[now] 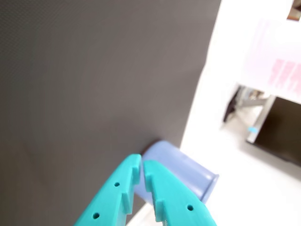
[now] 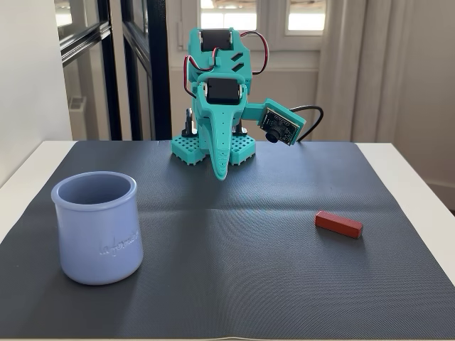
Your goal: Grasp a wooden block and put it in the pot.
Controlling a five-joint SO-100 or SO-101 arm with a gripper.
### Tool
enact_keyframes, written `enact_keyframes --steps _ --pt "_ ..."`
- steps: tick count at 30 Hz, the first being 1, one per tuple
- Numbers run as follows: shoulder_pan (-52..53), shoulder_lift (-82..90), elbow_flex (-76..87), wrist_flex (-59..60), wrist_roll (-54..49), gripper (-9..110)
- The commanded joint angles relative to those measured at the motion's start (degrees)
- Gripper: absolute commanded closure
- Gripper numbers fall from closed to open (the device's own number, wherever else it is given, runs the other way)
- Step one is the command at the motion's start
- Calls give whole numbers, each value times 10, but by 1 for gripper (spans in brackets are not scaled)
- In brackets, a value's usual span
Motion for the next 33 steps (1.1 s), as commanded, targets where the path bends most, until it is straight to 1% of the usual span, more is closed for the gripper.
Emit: enact_keyframes --steps 1,6,13,17,22,29,33 --pt "-1 3 -4 -5 4 101" --pt "-8 -72 -54 -6 4 101" --pt "-63 -275 -241 -4 19 101" --pt "-87 -387 -323 -2 99 101" --pt "-123 -490 -375 0 248 101" --pt "-188 -572 -411 0 474 101" --pt "-228 -613 -432 0 579 101"
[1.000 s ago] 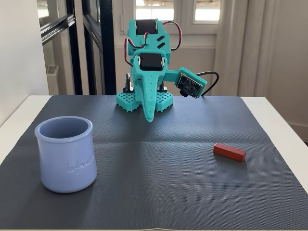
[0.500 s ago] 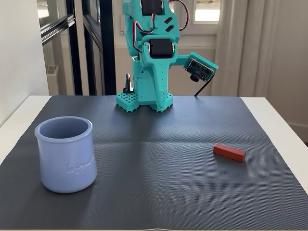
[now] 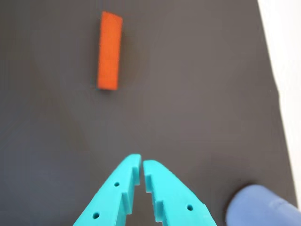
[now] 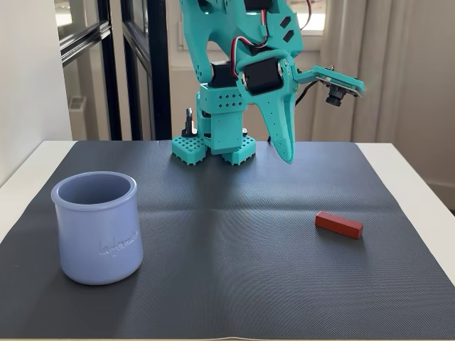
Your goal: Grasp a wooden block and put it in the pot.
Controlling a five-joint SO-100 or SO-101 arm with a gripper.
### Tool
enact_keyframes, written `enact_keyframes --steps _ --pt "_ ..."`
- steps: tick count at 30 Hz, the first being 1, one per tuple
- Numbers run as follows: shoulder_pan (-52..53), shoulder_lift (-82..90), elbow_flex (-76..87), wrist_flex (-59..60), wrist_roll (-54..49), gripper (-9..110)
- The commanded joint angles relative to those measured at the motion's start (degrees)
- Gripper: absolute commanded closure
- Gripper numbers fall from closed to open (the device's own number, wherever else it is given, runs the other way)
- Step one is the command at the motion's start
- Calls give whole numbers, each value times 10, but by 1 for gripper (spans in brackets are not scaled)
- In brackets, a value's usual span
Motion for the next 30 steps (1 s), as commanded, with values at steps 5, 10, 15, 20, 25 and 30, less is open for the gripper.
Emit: enact_keyframes --steps 5,10,15,20,25,30 --pt "-73 -64 -58 -5 149 101" --pt "-84 -116 -60 -6 167 101" --pt "-84 -171 -83 -43 163 101" --pt "-85 -245 -135 -52 164 101" --pt "-85 -314 -178 -54 167 101" --pt "-85 -363 -220 -54 167 95"
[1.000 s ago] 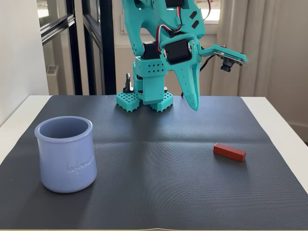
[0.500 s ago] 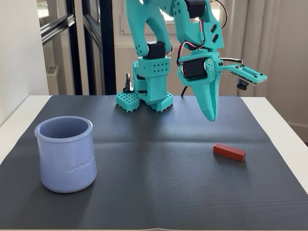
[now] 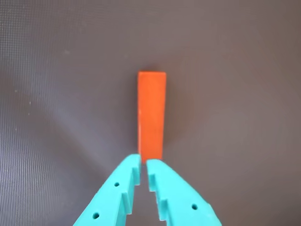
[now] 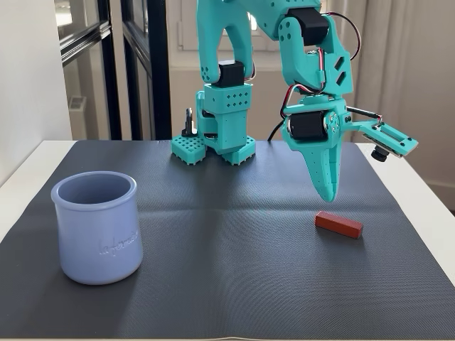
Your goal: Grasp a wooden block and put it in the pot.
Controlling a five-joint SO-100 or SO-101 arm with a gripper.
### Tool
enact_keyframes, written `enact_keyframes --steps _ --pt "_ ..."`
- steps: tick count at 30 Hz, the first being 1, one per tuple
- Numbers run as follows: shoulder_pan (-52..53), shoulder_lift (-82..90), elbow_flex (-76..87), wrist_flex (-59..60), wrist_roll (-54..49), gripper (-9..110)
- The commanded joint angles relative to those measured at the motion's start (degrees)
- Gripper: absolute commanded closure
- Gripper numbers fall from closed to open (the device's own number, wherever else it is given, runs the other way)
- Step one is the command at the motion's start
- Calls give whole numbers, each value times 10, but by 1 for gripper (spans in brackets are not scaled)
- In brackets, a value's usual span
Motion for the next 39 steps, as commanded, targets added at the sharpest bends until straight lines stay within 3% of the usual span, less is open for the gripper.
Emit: enact_keyframes --steps 1,7,12,32,39 --pt "-6 -8 -43 -6 6 93" --pt "-33 -17 -44 -7 45 84" --pt "-55 -19 -40 -6 78 83" --pt "-34 -118 -93 -27 124 84" --pt "-38 -138 -87 -26 123 92"
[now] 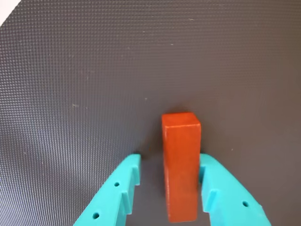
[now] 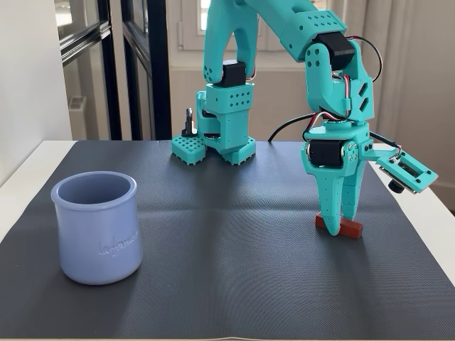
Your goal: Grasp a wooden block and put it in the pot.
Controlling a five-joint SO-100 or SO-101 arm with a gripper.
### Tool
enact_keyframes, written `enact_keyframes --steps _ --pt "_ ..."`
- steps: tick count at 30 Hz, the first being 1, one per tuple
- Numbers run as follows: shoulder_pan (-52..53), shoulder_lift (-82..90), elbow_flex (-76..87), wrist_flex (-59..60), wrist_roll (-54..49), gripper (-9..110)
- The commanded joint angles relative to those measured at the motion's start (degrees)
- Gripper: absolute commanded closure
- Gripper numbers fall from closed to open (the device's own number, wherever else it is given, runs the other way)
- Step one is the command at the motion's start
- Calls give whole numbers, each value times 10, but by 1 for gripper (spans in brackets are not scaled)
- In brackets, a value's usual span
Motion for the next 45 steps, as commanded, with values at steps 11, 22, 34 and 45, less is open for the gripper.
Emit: enact_keyframes --steps 11,22,34,45 --pt "10 33 -18 -4 -11 101" --pt "112 200 -17 1 -146 101" --pt "319 308 -23 58 -323 101" --pt "486 328 -24 56 -429 101"
